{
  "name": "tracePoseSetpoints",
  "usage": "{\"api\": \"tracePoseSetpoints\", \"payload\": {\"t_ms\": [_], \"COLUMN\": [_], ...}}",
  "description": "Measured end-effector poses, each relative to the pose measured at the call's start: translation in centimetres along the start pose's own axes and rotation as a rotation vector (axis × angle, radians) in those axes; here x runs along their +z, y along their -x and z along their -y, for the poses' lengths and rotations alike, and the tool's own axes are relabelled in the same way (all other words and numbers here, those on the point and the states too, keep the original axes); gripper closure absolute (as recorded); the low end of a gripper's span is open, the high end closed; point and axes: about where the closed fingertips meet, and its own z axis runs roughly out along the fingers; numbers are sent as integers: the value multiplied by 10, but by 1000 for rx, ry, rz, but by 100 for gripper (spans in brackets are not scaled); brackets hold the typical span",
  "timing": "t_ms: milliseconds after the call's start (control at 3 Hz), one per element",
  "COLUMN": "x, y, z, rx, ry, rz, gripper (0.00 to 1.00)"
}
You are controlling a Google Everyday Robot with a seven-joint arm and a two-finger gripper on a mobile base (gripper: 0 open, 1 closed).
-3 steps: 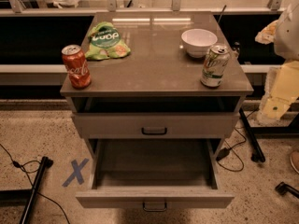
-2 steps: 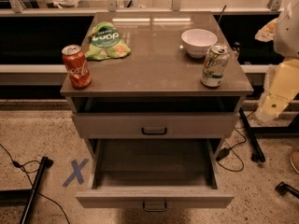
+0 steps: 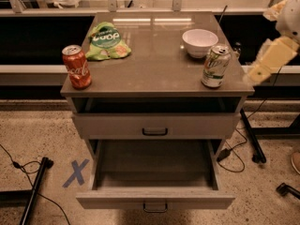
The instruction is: Place 7up can into middle drawer
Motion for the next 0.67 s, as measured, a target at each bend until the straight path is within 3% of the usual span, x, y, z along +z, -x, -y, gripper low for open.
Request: {"api": "tracePoseSetpoints", "payload": {"t_ms": [333,667], "x": [30,56], "y": [1,5], "z": [31,42], "rx": [167,290], "ry": [-19,12], "rz": [182,292], "gripper": [0,0]}}
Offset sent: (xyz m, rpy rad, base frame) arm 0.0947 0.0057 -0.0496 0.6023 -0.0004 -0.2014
